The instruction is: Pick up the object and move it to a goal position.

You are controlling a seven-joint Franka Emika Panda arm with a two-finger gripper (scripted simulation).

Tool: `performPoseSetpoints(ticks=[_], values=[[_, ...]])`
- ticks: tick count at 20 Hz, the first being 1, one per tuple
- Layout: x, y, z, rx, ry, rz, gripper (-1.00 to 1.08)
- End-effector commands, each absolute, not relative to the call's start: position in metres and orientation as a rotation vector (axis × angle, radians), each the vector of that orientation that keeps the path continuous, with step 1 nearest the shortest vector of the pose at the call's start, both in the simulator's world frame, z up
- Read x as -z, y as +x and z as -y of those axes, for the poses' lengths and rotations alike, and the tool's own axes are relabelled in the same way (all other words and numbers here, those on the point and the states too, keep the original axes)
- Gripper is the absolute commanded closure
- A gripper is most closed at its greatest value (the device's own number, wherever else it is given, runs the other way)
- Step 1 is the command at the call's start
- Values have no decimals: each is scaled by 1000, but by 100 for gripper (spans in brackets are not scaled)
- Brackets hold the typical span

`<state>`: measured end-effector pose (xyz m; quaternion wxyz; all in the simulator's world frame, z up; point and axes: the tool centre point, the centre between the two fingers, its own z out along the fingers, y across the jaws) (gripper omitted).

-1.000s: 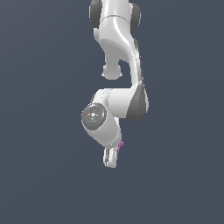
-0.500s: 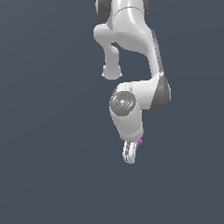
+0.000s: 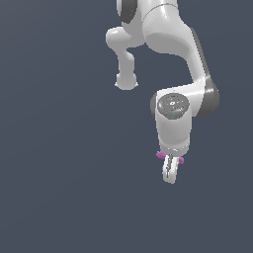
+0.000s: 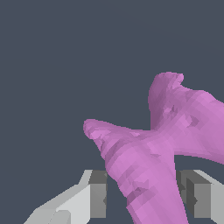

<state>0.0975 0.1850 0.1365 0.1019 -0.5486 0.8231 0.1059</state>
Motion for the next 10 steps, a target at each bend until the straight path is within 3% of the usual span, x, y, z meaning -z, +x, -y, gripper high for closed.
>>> performPoseSetpoints(ticks=[1,10], values=[[-141,101,-203,-301,-1574,-2441,108],[-151,113,-240,-273,-1484,-2461,108]])
